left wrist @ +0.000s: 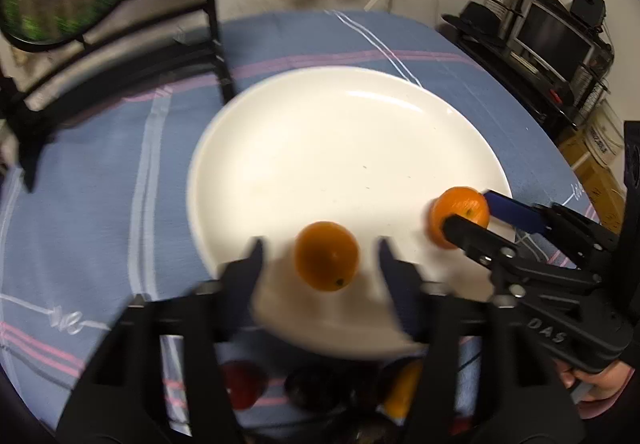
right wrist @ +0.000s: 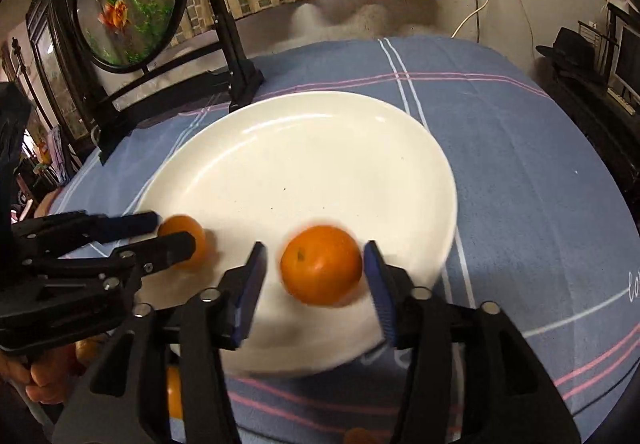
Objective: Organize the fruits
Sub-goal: 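Carry both tangerines to the white plate and open both tools to release them, then grasp the pale yellow round fruit with the right tool while the left grasps a large orange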
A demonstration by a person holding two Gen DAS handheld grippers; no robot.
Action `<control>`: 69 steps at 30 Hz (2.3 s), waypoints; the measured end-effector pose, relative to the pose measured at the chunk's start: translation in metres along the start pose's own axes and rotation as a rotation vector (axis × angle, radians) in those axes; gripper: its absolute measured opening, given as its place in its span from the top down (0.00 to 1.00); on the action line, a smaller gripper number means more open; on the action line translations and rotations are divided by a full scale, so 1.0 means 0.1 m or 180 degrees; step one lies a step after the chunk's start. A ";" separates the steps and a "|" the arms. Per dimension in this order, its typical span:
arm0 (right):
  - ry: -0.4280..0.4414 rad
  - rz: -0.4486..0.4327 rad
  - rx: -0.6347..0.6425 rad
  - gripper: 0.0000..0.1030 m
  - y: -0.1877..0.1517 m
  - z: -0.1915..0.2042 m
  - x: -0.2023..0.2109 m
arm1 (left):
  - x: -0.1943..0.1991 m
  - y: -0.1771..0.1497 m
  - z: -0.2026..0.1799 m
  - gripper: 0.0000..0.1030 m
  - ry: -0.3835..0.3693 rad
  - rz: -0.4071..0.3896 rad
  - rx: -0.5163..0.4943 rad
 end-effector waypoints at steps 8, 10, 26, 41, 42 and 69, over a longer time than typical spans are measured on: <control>0.0218 -0.0211 0.0048 0.37 -0.72 0.11 1.00 | 0.89 -0.73 0.09 0.09 -0.0037 -0.0316 0.0047; 0.0272 -0.0195 0.0073 0.37 -1.00 0.18 1.16 | 1.02 -1.01 0.17 0.09 -0.0149 -0.0306 0.0204; 0.0363 0.0330 0.0157 0.62 -1.62 0.84 0.99 | 1.29 -1.89 0.29 0.09 -0.0215 -0.0525 0.0306; 0.0826 0.0374 -0.0296 0.63 -1.60 0.56 0.92 | 1.30 -1.90 0.27 0.09 -0.0251 -0.0554 0.0259; 0.0917 0.0324 -0.0380 0.63 -1.62 0.49 0.96 | 1.30 -1.90 0.22 0.09 -0.0263 -0.0571 0.0196; 0.1203 0.0154 -0.0747 0.63 -1.67 0.19 1.08 | 0.80 -1.80 -0.45 0.56 -0.0510 -0.0178 -0.0515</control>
Point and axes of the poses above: each gripper's, at about its wrist camera, not at the fingertips, and x roughly against the way its jaws point, z to its left, y to its top, the point moved 2 cm from there along -x, roughly the way its jaws point, and after that the axes turned 3 degrees about -y, right-handed, at the moved point
